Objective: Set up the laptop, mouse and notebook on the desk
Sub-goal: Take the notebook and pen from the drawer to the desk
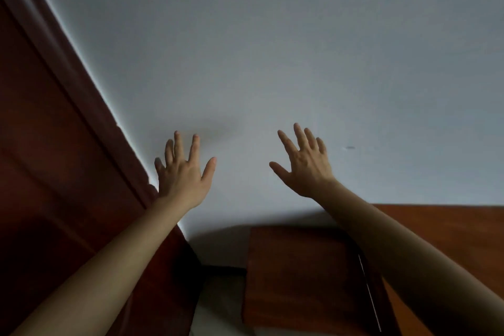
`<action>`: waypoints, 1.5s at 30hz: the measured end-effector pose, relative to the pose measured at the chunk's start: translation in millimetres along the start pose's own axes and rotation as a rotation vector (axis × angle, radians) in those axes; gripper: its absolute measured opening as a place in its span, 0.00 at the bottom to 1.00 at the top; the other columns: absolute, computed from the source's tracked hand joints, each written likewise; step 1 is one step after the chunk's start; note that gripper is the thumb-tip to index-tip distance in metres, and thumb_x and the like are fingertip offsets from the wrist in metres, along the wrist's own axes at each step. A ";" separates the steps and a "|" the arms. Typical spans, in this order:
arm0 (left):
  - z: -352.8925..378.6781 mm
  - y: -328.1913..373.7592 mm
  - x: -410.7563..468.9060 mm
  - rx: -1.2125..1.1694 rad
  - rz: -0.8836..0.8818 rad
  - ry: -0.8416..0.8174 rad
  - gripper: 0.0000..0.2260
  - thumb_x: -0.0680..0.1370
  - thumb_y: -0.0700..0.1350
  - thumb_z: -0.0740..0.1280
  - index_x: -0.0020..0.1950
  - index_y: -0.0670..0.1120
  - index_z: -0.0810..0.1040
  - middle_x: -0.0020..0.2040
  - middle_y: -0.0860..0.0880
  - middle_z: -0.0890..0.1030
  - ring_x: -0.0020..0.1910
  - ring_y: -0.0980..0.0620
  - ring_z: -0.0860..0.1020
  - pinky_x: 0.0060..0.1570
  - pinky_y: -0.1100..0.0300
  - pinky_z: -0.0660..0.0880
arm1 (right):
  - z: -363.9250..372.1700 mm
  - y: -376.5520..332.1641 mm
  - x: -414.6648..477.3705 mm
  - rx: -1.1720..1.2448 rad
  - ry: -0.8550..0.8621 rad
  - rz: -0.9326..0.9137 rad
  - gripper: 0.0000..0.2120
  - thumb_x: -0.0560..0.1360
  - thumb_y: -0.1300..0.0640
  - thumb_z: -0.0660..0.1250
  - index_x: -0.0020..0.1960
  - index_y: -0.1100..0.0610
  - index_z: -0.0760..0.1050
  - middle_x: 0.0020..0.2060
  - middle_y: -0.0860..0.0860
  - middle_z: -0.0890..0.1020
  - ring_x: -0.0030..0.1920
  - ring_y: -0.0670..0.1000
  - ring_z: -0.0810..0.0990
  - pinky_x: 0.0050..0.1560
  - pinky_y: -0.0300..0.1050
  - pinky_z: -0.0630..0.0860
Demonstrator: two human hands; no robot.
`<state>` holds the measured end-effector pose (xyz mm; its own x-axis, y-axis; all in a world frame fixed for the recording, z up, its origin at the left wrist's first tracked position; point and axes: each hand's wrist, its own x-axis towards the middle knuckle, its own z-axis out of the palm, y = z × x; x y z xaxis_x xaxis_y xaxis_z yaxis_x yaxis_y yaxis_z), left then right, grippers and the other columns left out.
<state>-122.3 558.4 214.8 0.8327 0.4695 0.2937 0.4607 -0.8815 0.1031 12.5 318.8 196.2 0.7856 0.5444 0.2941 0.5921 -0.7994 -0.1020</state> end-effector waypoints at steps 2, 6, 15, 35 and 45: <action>23.1 -3.6 3.5 -0.031 0.078 -0.053 0.33 0.80 0.65 0.46 0.82 0.51 0.48 0.81 0.40 0.44 0.79 0.39 0.49 0.73 0.35 0.53 | 11.9 -0.6 -21.5 0.012 -0.054 0.131 0.38 0.79 0.32 0.54 0.82 0.47 0.47 0.81 0.59 0.50 0.80 0.62 0.51 0.77 0.60 0.53; 70.6 3.1 -12.9 -0.114 0.144 -0.207 0.32 0.81 0.65 0.45 0.82 0.52 0.44 0.82 0.42 0.42 0.80 0.40 0.46 0.74 0.36 0.51 | 33.7 7.7 -68.8 -0.068 -0.237 0.224 0.39 0.79 0.33 0.57 0.82 0.48 0.45 0.81 0.58 0.49 0.80 0.61 0.51 0.77 0.59 0.56; 180.0 52.3 -103.2 -0.244 0.071 -0.478 0.33 0.82 0.61 0.54 0.82 0.47 0.49 0.82 0.40 0.49 0.80 0.40 0.51 0.75 0.40 0.55 | 103.1 73.8 -185.5 0.136 -0.371 0.574 0.37 0.79 0.37 0.60 0.81 0.53 0.53 0.77 0.56 0.64 0.75 0.58 0.65 0.68 0.57 0.70; 462.0 47.3 -357.8 -0.755 -0.709 -0.362 0.35 0.77 0.34 0.61 0.80 0.41 0.45 0.77 0.36 0.54 0.74 0.44 0.63 0.72 0.58 0.64 | 424.0 96.3 -425.4 0.686 -0.544 1.224 0.23 0.76 0.51 0.68 0.70 0.53 0.70 0.64 0.52 0.78 0.63 0.55 0.78 0.65 0.50 0.73; 548.9 22.3 -348.2 -0.725 -0.869 -0.651 0.39 0.77 0.39 0.67 0.82 0.49 0.47 0.81 0.47 0.56 0.75 0.51 0.64 0.73 0.57 0.63 | 492.2 111.2 -420.9 0.805 -0.394 1.318 0.48 0.72 0.55 0.75 0.82 0.53 0.48 0.76 0.51 0.66 0.73 0.51 0.68 0.70 0.40 0.67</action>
<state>-233.3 402.5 -406.8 0.4373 0.6535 -0.6178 0.8208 -0.0092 0.5712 -163.9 125.9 -406.7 0.7217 -0.2581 -0.6423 -0.6736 -0.4758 -0.5656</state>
